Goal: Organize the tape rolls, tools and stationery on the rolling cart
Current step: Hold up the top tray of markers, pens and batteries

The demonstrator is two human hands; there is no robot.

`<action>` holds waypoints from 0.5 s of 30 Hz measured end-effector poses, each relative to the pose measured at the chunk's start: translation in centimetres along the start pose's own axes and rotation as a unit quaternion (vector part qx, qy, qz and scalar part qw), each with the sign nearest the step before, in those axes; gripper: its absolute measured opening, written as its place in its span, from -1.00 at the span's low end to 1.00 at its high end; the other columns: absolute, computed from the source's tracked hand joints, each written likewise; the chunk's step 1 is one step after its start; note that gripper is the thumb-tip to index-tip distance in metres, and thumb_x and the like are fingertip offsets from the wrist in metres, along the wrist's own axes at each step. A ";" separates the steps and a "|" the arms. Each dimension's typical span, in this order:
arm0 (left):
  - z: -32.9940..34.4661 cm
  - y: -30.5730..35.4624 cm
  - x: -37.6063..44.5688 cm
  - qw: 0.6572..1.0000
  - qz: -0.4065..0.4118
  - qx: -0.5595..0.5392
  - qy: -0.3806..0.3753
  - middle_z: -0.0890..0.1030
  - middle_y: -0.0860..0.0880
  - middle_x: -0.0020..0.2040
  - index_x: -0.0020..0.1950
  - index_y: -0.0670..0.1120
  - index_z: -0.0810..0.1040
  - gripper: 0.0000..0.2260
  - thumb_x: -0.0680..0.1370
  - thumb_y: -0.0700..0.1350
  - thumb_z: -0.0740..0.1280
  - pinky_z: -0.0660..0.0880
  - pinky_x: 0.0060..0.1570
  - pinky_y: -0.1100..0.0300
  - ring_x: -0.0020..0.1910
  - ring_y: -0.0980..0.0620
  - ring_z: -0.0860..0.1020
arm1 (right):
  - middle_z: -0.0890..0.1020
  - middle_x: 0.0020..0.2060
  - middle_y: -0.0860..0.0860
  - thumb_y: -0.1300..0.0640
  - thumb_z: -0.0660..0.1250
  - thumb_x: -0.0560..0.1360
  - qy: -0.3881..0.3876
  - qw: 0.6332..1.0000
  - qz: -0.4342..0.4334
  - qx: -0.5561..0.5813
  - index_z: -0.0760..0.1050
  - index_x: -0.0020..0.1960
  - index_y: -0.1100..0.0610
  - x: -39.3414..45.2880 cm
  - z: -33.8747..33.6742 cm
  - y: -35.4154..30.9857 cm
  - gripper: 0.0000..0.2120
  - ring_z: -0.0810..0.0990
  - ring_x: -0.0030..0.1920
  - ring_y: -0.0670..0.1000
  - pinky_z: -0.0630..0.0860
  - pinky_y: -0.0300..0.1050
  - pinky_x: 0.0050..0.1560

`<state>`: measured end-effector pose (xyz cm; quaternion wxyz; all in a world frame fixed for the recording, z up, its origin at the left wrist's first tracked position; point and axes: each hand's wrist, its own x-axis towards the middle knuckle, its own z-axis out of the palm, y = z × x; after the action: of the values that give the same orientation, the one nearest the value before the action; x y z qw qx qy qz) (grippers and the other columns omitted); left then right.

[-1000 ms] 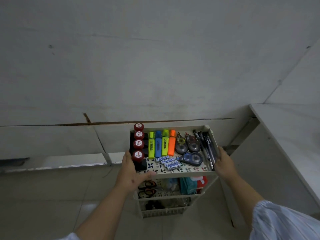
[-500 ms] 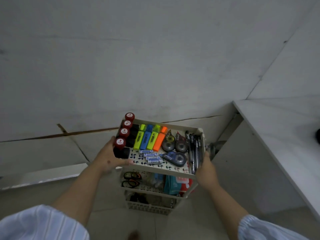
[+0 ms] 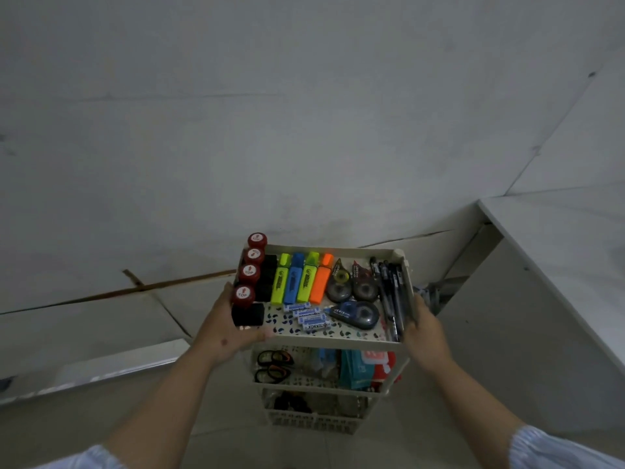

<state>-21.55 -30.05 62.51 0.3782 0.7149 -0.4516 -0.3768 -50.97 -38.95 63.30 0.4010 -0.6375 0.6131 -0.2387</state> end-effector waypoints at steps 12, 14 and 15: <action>5.4 -0.7 -3.5 0.982 -0.060 -0.032 0.178 0.47 -0.05 0.28 0.36 0.01 0.23 -0.09 0.12 0.08 0.62 0.44 0.24 -0.12 0.25 -0.04 0.45 | 0.56 0.13 0.19 0.37 0.19 0.48 -0.077 0.988 -0.127 -0.054 0.43 0.21 0.25 7.7 -1.8 -1.5 -0.69 0.51 0.15 0.10 0.38 -0.14 0.13; 6.2 -0.3 -3.8 0.977 -0.065 -0.036 0.199 0.47 -0.03 0.28 0.35 0.02 0.24 -0.11 0.13 0.05 0.62 0.44 0.24 -0.12 0.25 -0.03 0.45 | 0.59 0.09 0.18 0.34 0.24 0.48 -0.085 0.984 -0.147 -0.059 0.45 0.17 0.21 9.0 -2.1 -1.0 -0.73 0.55 0.11 0.14 0.46 -0.04 0.11; 6.7 -0.1 -3.8 0.976 -0.068 -0.040 0.205 0.47 -0.03 0.27 0.34 0.03 0.25 -0.11 0.12 0.05 0.62 0.45 0.23 -0.11 0.24 -0.03 0.46 | 0.60 0.07 0.17 0.30 0.25 0.49 -0.088 0.982 -0.157 -0.058 0.45 0.16 0.19 9.5 -2.3 -0.7 -0.75 0.56 0.09 0.14 0.48 0.01 0.10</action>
<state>-28.59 -27.85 60.32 0.4648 0.7901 -0.2995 -0.2647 -51.12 -48.72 63.41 0.3735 -0.7665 0.4804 -0.2054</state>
